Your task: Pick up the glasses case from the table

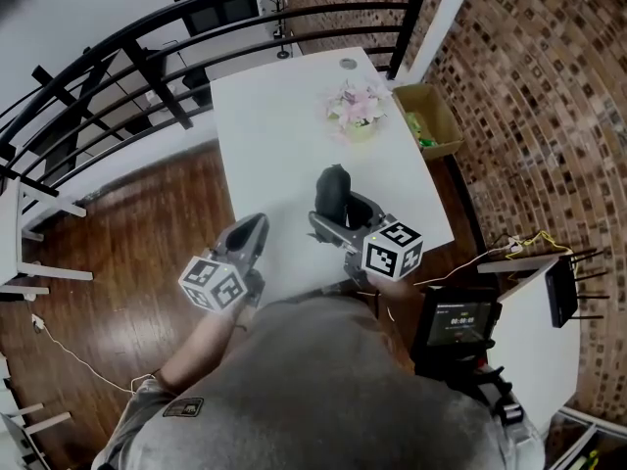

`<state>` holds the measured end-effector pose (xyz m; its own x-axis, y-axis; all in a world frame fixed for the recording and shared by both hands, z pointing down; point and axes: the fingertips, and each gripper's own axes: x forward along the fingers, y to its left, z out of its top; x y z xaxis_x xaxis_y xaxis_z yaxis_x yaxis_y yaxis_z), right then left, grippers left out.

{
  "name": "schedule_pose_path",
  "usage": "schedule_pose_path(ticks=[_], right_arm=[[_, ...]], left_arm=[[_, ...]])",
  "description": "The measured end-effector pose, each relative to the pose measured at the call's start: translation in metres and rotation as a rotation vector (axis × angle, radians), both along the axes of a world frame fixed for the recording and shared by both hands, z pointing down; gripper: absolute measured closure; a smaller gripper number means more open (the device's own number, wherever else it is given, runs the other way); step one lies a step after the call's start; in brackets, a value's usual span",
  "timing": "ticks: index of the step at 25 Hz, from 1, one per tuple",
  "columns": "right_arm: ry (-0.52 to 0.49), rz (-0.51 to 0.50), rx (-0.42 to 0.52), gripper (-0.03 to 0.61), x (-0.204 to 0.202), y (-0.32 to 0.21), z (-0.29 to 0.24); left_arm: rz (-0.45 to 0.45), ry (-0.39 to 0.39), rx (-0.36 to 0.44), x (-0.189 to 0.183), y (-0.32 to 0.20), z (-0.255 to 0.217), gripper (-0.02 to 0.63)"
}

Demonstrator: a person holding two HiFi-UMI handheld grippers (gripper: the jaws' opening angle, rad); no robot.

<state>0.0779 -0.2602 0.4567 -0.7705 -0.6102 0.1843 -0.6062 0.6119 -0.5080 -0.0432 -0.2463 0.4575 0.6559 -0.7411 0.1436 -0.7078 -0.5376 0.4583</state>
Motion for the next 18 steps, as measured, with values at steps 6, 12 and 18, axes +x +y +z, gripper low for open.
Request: schedule_pose_path(ticks=[6, 12, 18], right_arm=[[0.008, -0.007, 0.003, 0.211, -0.0022, 0.0, -0.0018], [0.012, -0.012, 0.0, 0.212, 0.0001, 0.0011, -0.0009], [0.016, -0.019, -0.001, 0.212, 0.0006, 0.0026, 0.0]], left_arm=[[-0.007, 0.005, 0.007, -0.0018, -0.0008, -0.0013, 0.612], [-0.017, 0.012, 0.011, 0.0015, -0.0012, -0.0026, 0.612], [-0.019, 0.009, 0.01, 0.0022, 0.0007, -0.0024, 0.612]])
